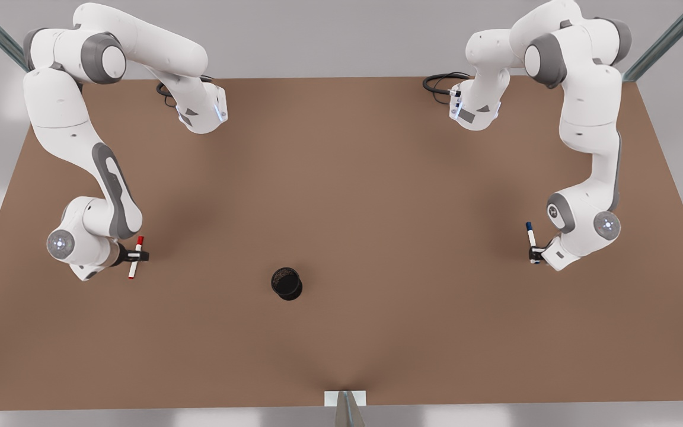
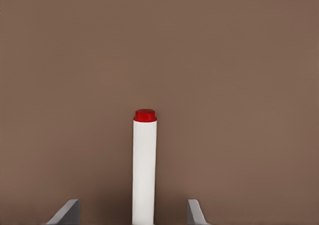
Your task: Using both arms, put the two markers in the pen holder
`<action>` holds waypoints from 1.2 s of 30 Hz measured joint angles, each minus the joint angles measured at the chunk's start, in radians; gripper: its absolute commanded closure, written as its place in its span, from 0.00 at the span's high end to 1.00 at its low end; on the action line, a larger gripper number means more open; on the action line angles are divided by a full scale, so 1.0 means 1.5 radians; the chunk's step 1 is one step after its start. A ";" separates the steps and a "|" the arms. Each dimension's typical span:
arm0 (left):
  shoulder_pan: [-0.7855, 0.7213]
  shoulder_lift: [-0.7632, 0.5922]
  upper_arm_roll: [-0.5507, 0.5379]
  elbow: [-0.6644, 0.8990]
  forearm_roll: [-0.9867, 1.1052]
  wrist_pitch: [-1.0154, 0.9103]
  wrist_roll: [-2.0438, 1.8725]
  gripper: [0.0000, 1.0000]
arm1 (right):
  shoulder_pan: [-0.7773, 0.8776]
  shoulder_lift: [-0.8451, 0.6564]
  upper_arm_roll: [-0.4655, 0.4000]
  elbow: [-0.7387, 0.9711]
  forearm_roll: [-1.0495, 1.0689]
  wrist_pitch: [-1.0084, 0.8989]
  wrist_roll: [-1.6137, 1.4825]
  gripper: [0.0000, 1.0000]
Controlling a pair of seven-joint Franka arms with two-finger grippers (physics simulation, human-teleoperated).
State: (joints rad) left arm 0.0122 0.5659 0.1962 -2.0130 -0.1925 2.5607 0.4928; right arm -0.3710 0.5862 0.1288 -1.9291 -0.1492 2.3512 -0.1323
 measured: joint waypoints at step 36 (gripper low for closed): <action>-0.061 -0.061 -0.037 0.202 -0.028 -0.135 -0.038 0.21 | 0.001 0.009 0.001 -0.001 0.001 0.051 -0.042 0.48</action>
State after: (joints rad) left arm -0.0790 0.4745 0.1404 -1.7106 -0.2341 2.3589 0.4355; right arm -0.3697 0.5991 0.1296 -1.9302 -0.1470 2.4281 -0.1954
